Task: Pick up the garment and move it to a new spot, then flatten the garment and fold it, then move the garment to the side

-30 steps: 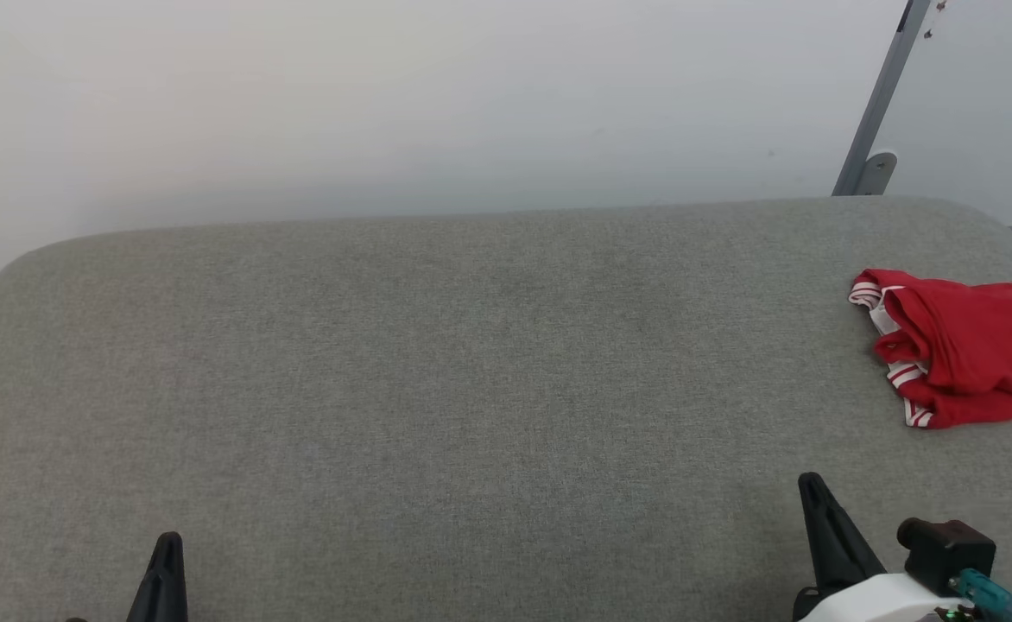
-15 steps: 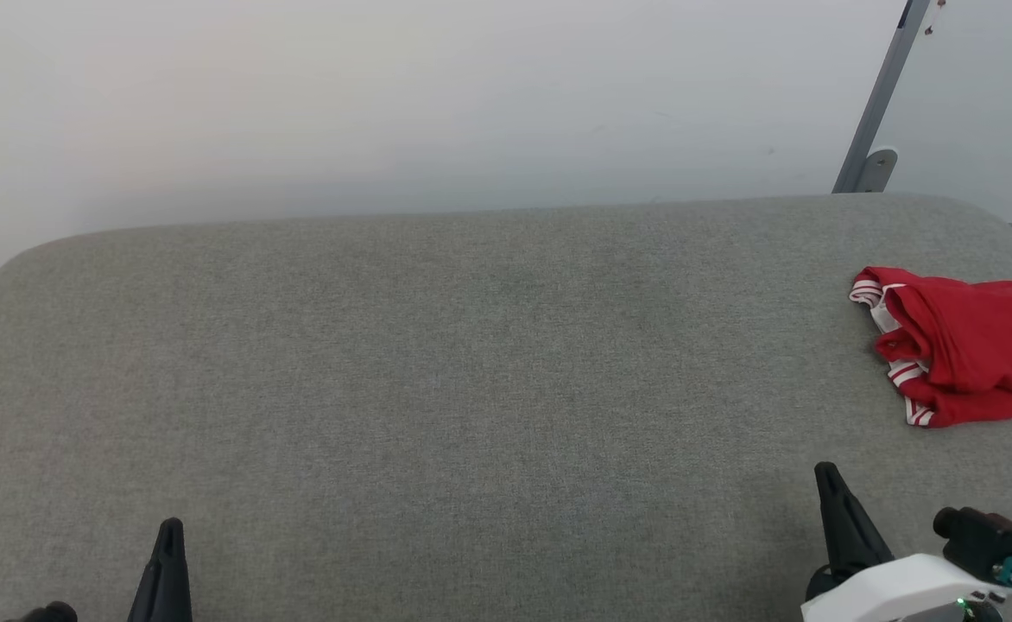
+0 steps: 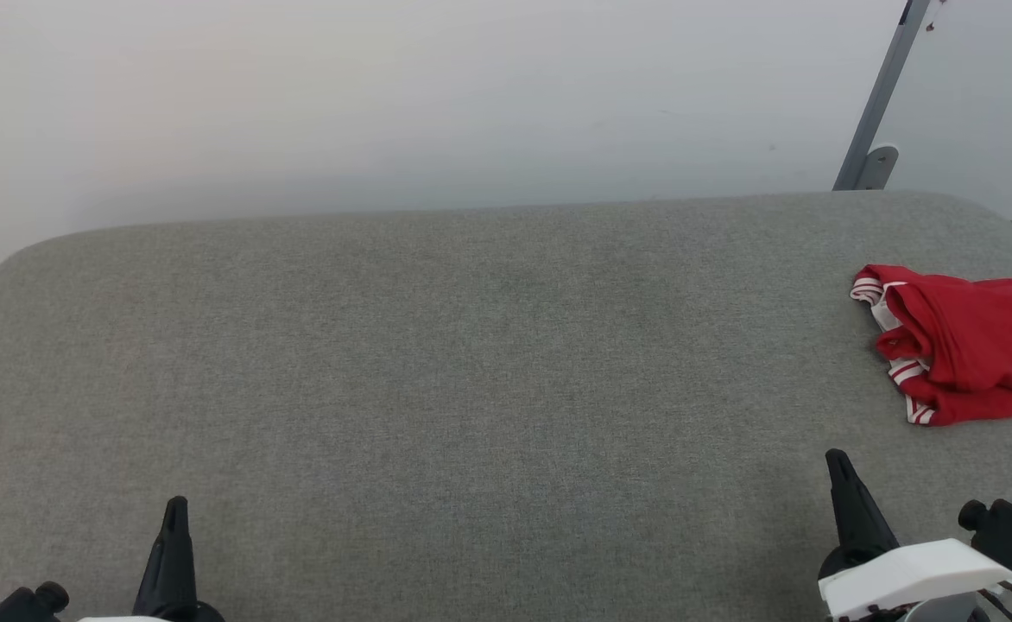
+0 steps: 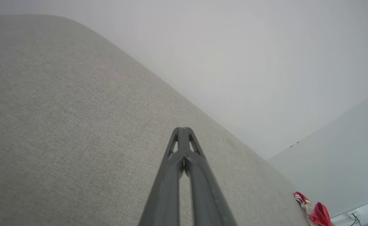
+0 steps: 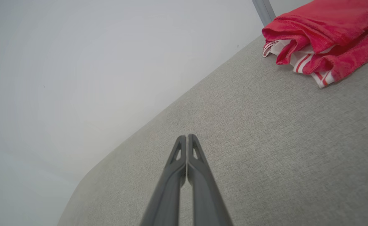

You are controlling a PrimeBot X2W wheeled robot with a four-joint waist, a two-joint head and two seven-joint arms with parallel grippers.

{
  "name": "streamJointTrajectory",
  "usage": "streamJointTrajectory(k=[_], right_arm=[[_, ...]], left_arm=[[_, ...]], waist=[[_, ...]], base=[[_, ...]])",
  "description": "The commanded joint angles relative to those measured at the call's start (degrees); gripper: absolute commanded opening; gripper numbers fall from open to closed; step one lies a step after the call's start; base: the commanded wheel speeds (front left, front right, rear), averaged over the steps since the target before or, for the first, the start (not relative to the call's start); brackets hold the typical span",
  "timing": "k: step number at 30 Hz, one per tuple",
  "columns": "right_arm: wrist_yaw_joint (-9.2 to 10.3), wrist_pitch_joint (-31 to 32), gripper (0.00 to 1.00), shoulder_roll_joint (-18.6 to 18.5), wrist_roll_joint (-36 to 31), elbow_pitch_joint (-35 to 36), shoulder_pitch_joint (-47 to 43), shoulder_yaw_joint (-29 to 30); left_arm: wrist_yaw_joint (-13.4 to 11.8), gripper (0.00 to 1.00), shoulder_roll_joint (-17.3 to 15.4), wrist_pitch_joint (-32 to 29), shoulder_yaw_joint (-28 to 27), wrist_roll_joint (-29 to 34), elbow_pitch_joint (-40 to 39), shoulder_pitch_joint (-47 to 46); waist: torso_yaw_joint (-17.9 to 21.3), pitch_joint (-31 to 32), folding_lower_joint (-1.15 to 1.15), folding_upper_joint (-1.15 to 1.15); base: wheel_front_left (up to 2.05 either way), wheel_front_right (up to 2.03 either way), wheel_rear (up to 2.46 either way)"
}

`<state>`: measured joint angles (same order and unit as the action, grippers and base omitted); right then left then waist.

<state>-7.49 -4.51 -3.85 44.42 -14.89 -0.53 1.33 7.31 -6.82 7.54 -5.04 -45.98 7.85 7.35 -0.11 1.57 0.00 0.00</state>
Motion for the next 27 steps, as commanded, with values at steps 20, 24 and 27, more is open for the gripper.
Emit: streamJointTrajectory(k=[20, 24, 27], right_arm=[[0.0, 3.4, 0.0, 0.3, 14.7, 1.0, 3.2, 1.7], [0.0, 4.0, 0.0, 0.3, 17.1, 1.0, 3.5, 2.0], [0.0, 4.4, 0.0, 0.4, 18.8, 1.0, 3.8, 2.2]], left_arm=[[0.1, 0.0, 0.9, -4.2, -0.5, -14.4, 1.4, -5.1], [0.1, 0.0, 1.1, -4.9, -0.6, -16.7, 1.7, -5.8], [0.1, 0.0, 1.2, -5.4, -0.6, -18.3, 2.0, -6.2]], waist=[[0.0, -0.4, 0.0, 0.0], [0.0, -0.4, 0.0, 0.0], [0.0, -0.5, 0.0, 0.0]], base=[[0.0, 0.0, 0.0], [0.0, 0.0, 0.0], [0.0, 0.0, 0.0]])
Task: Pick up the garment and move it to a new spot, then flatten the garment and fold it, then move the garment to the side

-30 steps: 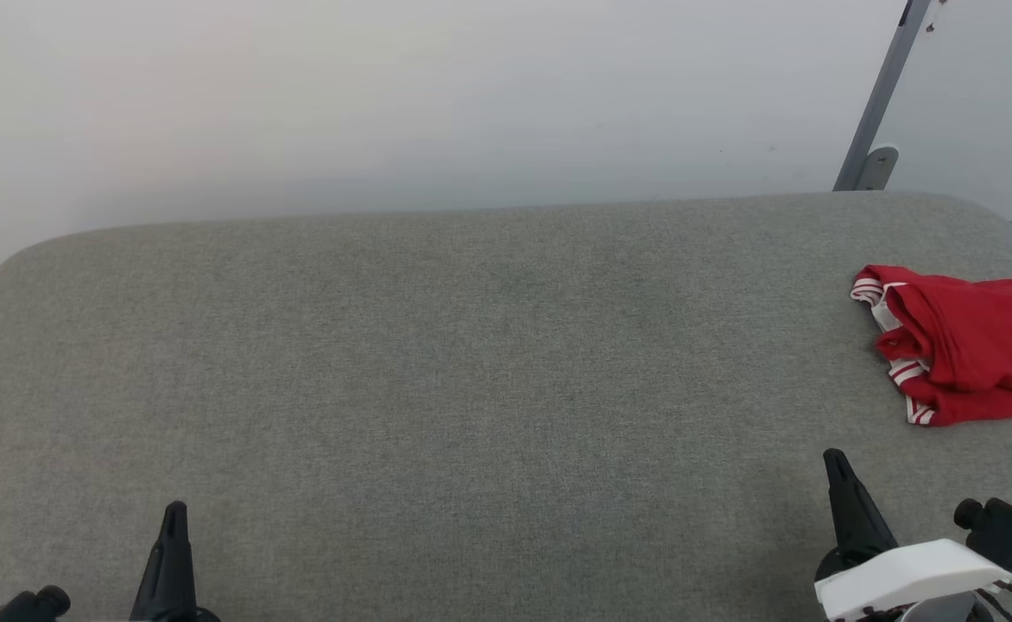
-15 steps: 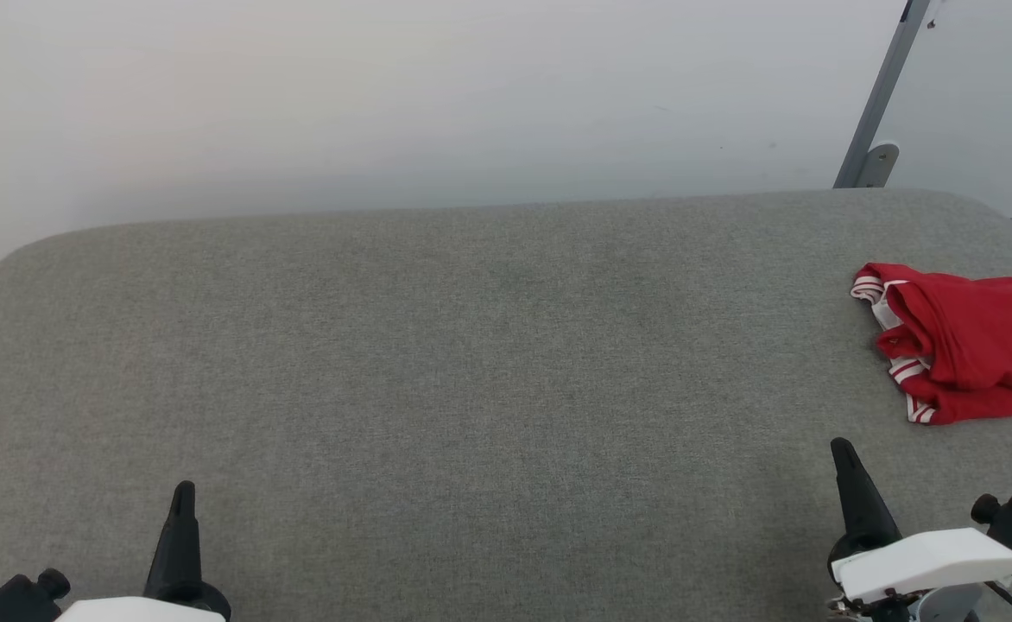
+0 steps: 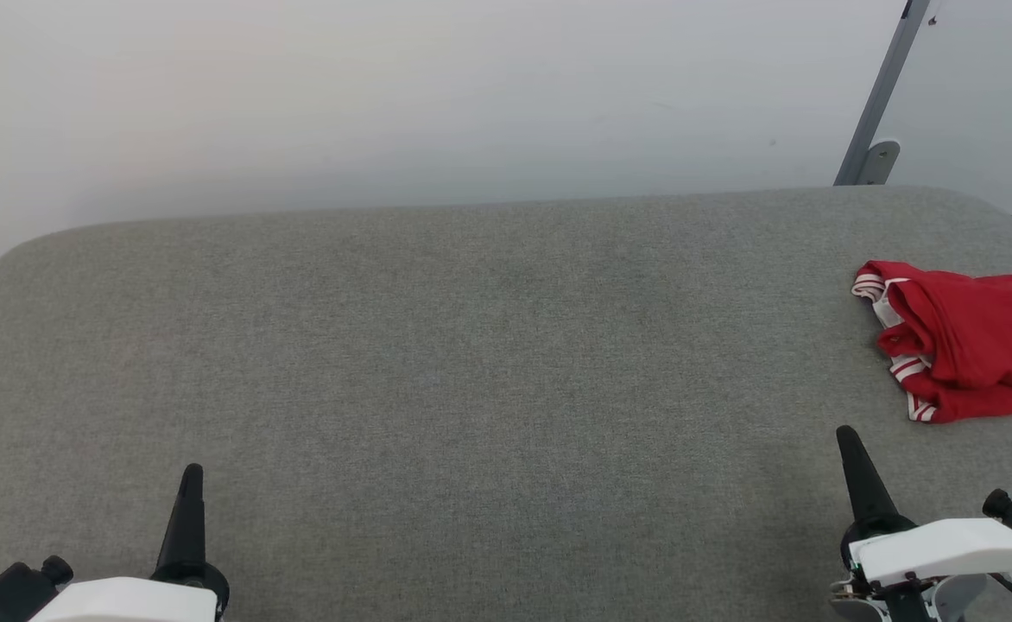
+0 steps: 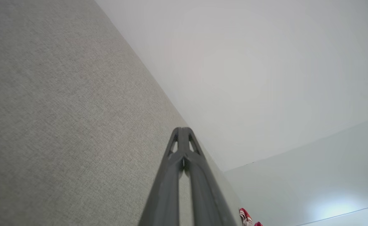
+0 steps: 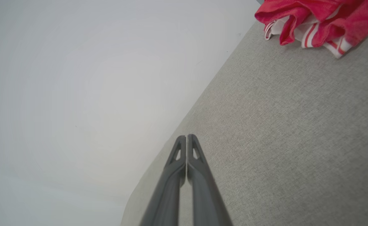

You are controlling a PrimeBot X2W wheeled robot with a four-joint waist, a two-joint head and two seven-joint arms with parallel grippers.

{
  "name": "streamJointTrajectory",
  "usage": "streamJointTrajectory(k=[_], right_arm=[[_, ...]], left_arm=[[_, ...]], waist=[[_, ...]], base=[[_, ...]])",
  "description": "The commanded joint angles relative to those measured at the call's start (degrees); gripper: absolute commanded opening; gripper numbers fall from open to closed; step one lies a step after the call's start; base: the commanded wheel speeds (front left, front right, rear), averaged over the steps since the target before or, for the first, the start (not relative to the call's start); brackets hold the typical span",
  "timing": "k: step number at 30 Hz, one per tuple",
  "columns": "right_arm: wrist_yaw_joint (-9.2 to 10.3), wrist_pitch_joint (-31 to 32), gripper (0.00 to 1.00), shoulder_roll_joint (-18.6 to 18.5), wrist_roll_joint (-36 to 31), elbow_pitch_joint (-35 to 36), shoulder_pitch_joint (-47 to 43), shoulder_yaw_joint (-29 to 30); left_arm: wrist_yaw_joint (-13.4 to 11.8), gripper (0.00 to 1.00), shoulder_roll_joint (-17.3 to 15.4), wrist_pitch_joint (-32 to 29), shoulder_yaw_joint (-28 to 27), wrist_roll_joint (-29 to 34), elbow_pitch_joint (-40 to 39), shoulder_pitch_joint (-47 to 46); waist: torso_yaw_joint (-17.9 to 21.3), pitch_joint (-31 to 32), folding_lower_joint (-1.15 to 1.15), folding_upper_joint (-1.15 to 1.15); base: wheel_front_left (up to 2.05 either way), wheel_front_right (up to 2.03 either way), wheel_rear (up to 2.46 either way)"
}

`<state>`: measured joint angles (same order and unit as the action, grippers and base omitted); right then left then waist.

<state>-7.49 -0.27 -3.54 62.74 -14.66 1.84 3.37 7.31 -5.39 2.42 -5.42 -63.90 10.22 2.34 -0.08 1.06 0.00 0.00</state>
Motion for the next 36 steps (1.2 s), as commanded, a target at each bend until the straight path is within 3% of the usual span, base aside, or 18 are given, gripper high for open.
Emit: streamJointTrajectory(k=[1, 36], right_arm=[[0.0, 0.2, 0.0, 0.1, 1.1, 0.8, 1.5, 0.2], [0.0, 4.3, 0.0, 0.5, 18.2, 0.8, 3.5, 2.0]], left_arm=[[0.2, 0.0, -0.2, -0.5, -0.3, -0.9, -0.3, -1.4], [0.2, 0.0, 1.3, -5.5, -0.7, -17.6, 2.2, -6.0]], waist=[[0.0, 0.0, 0.0, 0.0], [0.0, -0.7, 0.0, 0.0]], base=[[0.0, 0.0, 0.0], [0.0, 0.0, 0.0]])
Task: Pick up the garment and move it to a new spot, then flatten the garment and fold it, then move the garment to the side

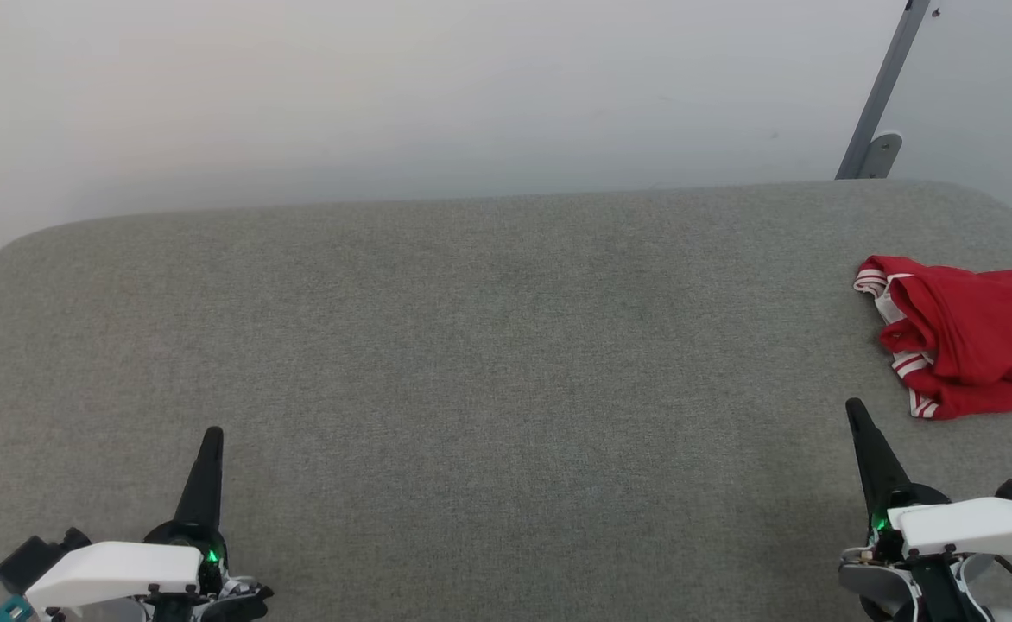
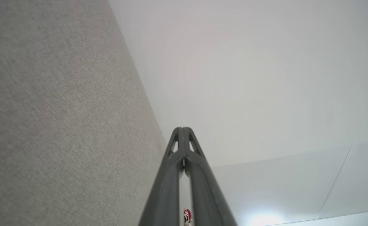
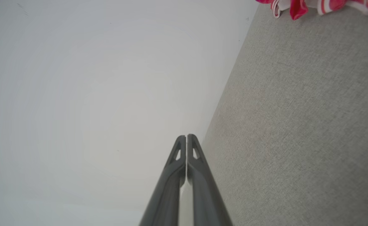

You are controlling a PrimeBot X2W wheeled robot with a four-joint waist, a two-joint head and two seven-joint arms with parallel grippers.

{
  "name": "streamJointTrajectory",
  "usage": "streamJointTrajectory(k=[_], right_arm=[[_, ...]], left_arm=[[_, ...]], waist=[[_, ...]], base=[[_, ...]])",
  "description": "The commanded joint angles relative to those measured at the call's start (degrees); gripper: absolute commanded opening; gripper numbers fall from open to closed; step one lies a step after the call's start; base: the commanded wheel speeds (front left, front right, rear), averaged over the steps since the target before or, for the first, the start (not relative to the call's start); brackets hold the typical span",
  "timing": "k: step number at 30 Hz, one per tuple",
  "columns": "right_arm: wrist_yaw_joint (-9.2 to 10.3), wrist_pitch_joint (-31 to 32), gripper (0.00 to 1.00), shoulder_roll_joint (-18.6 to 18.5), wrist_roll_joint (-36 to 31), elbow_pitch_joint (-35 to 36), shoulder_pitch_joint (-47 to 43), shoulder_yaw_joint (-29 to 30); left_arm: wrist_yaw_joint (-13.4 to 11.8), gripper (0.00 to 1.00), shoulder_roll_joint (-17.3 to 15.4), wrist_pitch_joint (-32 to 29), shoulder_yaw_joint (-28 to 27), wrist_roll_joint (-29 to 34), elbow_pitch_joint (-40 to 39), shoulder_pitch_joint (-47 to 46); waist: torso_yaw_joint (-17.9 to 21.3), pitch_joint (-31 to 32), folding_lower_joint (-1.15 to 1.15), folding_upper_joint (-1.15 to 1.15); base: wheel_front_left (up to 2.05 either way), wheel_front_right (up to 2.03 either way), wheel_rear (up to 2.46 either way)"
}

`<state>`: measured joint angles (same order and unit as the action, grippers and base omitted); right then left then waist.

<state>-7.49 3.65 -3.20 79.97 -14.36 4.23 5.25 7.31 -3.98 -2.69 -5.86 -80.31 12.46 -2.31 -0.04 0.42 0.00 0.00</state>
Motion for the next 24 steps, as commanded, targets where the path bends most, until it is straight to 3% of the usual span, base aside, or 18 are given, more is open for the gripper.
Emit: streamJointTrajectory(k=[1, 24], right_arm=[[0.0, 0.5, 0.0, 0.1, 1.4, 0.5, 1.1, 0.2], [-0.01, 2.5, 0.0, 0.3, 9.9, 0.5, 2.1, 1.2]], left_arm=[[0.2, 0.0, 0.0, -0.6, -0.3, -1.5, 0.0, -1.5], [0.3, 0.0, 0.8, -3.0, -0.5, -9.8, 1.2, -3.8]], waist=[[0.0, 0.0, 0.0, 0.0], [0.0, -0.4, 0.0, 0.0]], base=[[0.0, 0.0, 0.0], [0.0, 0.0, 0.0]])
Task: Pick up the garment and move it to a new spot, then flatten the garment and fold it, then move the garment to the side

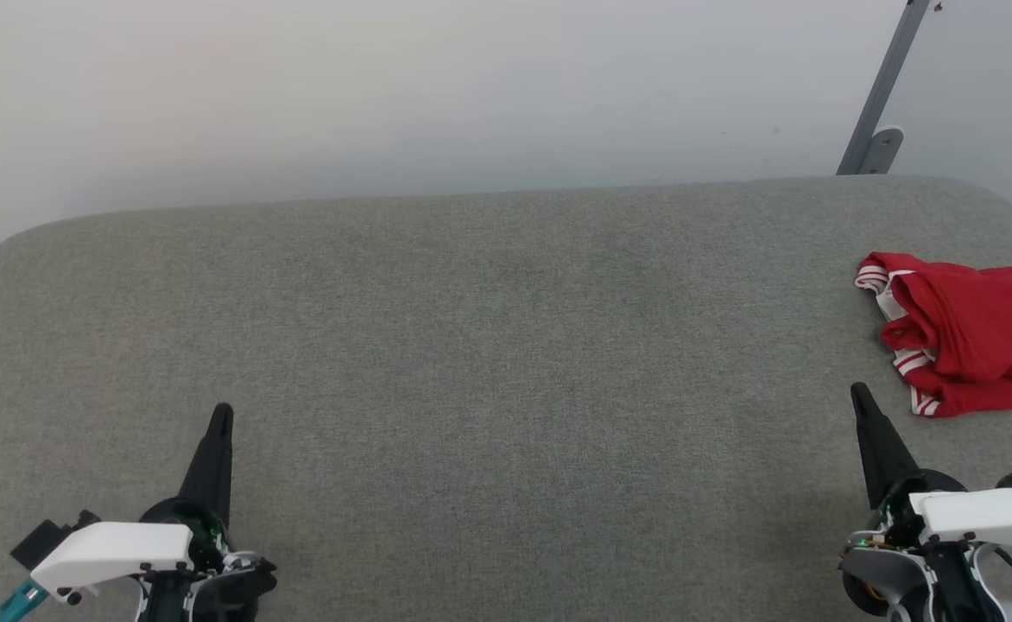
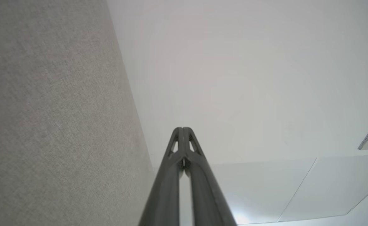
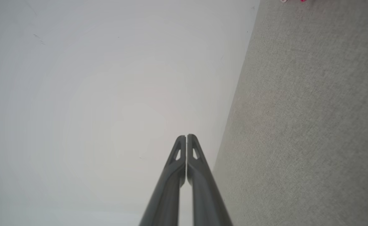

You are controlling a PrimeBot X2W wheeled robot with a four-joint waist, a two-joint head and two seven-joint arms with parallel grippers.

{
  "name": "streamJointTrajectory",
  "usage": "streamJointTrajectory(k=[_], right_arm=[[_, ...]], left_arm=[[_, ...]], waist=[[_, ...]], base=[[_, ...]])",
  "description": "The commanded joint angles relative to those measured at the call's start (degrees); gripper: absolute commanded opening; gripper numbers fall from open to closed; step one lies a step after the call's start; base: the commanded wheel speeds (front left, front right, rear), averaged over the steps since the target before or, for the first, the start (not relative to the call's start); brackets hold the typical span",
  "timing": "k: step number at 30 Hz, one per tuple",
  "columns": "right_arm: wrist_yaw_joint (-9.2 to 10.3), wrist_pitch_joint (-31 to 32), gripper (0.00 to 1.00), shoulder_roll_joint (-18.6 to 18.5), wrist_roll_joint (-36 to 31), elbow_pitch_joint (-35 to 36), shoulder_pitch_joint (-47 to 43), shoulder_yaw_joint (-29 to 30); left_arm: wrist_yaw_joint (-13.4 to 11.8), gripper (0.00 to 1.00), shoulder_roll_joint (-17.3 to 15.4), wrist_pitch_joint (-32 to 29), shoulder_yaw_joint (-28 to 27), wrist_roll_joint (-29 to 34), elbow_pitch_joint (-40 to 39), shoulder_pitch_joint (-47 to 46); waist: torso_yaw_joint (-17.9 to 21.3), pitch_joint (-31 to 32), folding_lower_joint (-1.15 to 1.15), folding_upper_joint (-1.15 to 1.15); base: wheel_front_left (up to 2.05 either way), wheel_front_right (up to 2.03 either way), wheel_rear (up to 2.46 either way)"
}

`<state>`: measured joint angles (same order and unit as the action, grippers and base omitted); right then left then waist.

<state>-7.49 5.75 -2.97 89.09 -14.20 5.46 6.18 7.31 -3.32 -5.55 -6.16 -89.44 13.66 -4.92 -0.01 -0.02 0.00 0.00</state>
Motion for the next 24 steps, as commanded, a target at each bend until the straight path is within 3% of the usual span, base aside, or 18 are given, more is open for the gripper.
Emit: streamJointTrajectory(k=[1, 24], right_arm=[[0.0, 0.5, 0.0, 0.1, 1.1, 0.3, 0.9, 0.3], [-0.01, 0.9, 0.0, 0.1, 3.4, 0.3, 0.9, 0.4]], left_arm=[[0.3, 0.0, 0.2, -0.3, -0.2, -1.0, 0.1, -1.1], [0.3, 0.0, 0.4, -1.1, -0.3, -3.1, 0.4, -1.7]], waist=[[0.0, 0.0, 0.0, 0.0], [0.0, -0.2, 0.0, 0.0]], base=[[0.0, 0.0, 0.0], [0.0, 0.0, 0.0]])
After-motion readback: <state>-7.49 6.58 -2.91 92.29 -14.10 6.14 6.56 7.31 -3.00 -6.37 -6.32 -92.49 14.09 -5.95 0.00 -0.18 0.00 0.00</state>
